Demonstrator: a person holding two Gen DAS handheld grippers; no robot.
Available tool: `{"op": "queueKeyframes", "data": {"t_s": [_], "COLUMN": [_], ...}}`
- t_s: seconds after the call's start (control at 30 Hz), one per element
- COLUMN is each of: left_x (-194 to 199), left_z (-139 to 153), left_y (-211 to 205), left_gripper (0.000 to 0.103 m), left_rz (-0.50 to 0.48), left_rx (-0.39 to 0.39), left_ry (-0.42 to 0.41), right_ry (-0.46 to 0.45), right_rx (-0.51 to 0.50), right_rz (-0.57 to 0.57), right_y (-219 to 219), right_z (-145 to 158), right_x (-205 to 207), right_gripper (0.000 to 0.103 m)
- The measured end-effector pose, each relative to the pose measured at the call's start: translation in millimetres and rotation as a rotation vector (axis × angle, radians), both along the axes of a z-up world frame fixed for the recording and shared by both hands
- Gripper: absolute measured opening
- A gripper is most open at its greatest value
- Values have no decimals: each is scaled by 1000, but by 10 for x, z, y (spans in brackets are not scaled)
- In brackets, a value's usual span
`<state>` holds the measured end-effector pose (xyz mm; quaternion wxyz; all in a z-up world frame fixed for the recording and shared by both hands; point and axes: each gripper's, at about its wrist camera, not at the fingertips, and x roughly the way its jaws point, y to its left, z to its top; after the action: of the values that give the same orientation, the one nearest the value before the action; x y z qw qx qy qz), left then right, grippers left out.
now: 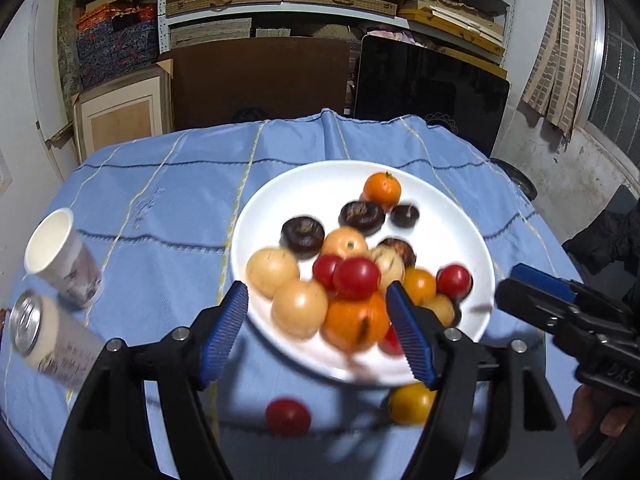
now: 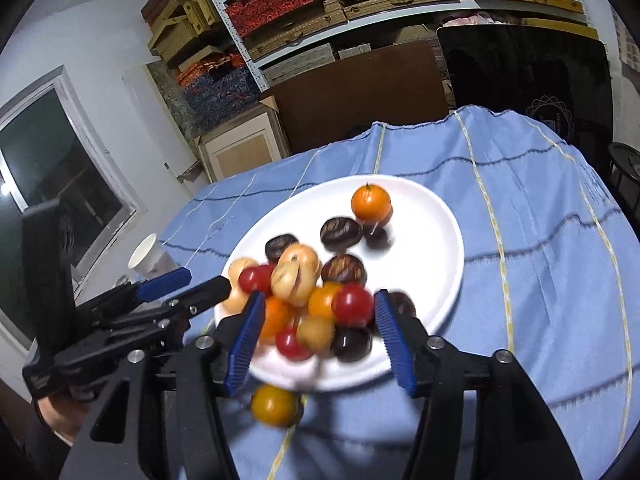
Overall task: Organize fruits
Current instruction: 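Carry the plum and tomato onto the white plate and open both grippers, then grasp a yellow-orange tomato with the right gripper while the left grasps a red tomato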
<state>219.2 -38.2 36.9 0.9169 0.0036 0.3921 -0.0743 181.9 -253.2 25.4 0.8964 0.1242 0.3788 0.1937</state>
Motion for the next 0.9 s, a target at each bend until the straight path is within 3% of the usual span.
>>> {"op": "queueKeyframes", "data": {"t_s": [0.4, 0.6, 0.7, 0.9], "left_x": [-1041, -1248, -1300, -1250], "left_z": [-286, -382, -386, -363], "left_y": [233, 262, 328, 558], "left_gripper": [78, 78, 83, 84], "left_rz": [22, 13, 31, 93], "left_rx": [-3, 50, 62, 35], "left_ry": [44, 52, 44, 43], "right_ry": [49, 57, 52, 67], "right_rx": [-55, -118, -166, -274], "right_rz": [42, 61, 68, 90], "right_y": [51, 230, 341, 708], "right_z": [-265, -334, -349, -455], "right_x": [-734, -883, -899, -679], "right_gripper": [60, 60, 60, 60]}}
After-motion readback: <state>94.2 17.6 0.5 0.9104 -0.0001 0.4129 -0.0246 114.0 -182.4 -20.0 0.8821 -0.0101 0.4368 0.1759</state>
